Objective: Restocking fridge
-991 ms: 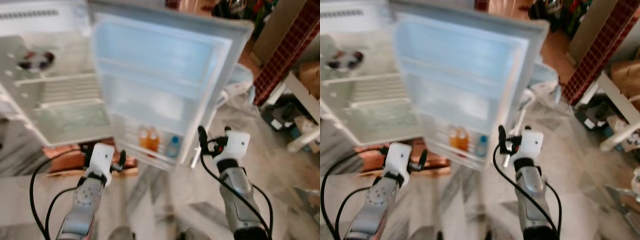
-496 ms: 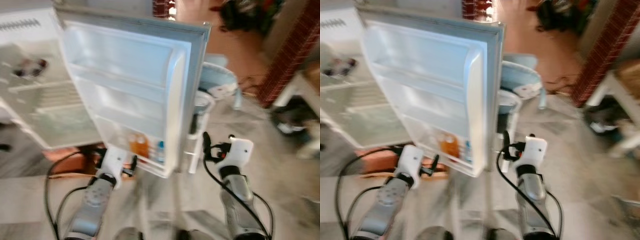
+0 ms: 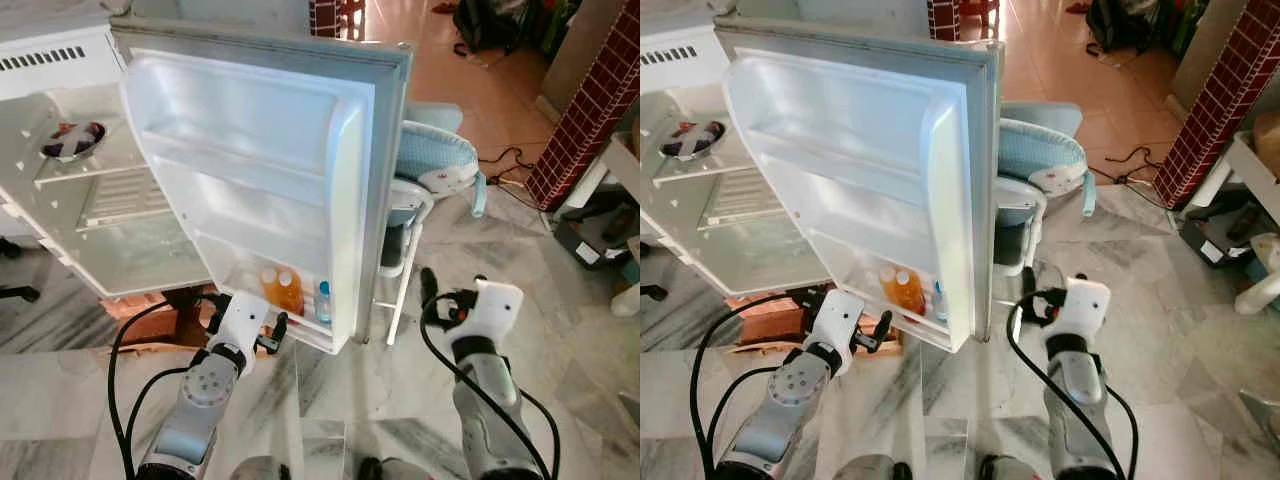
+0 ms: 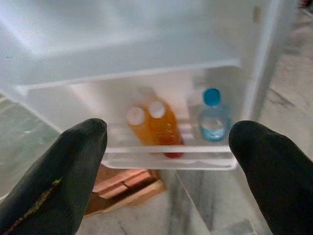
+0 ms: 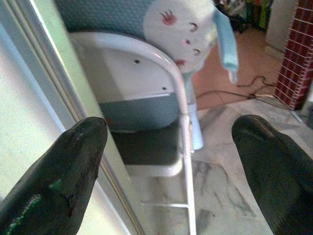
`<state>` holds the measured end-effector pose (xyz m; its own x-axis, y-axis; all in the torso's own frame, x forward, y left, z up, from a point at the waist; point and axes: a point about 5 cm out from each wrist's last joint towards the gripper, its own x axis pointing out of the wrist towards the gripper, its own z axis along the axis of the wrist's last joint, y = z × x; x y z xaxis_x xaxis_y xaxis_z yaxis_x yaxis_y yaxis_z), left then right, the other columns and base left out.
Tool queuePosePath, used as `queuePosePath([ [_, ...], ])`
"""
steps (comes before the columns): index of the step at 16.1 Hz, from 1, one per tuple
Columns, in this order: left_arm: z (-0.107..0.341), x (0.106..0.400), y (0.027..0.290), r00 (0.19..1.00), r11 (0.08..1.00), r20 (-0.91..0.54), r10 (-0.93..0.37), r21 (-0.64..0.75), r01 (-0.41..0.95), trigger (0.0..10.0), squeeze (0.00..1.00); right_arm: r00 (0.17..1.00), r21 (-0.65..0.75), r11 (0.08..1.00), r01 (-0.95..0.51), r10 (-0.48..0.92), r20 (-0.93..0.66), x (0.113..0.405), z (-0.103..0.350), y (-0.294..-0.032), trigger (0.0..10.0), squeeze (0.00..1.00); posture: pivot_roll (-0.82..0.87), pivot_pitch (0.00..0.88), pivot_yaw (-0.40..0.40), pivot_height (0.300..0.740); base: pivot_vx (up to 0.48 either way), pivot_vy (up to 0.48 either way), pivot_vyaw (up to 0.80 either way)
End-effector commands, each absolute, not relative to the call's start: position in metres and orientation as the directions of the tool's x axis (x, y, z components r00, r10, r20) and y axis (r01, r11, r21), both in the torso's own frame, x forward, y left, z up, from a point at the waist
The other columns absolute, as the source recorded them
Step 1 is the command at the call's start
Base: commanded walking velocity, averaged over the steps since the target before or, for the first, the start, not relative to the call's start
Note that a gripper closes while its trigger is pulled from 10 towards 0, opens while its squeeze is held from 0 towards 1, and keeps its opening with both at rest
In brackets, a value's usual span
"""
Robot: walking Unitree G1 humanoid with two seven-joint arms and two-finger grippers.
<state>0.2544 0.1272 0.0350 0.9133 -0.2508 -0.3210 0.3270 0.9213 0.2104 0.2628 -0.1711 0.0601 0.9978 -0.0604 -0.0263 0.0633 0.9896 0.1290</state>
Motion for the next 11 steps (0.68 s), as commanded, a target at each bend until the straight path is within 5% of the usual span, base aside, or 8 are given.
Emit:
queuePosePath([
  [1,0.037,0.256,0.134,0.932,0.933,-0.302,-0.202,0.23,0.277,10.0,0.0,1.0,0.122,0.992,0.019,-0.018,-0.013,0.266,0.062,-0.165,10.0,0.0,0.11,0.072,0.033,0.74,0.0,0.0,0.0],
  [5,0.063,0.259,0.147,0.996,0.977,-0.071,-0.058,0.2,0.071,10.0,0.0,1.0,0.108,0.994,-0.013,0.013,0.002,0.275,0.068,-0.164,10.0,0.0,0.13,0.072,-0.01,0.74,0.0,0.0,0.0],
  [11,0.075,0.247,0.139,0.995,0.995,0.036,-0.092,0.041,0.09,10.0,0.0,0.999,0.096,0.994,-0.053,0.053,0.008,0.281,0.07,-0.161,10.0,0.0,0.13,0.085,-0.03,0.74,0.0,0.0,0.0],
])
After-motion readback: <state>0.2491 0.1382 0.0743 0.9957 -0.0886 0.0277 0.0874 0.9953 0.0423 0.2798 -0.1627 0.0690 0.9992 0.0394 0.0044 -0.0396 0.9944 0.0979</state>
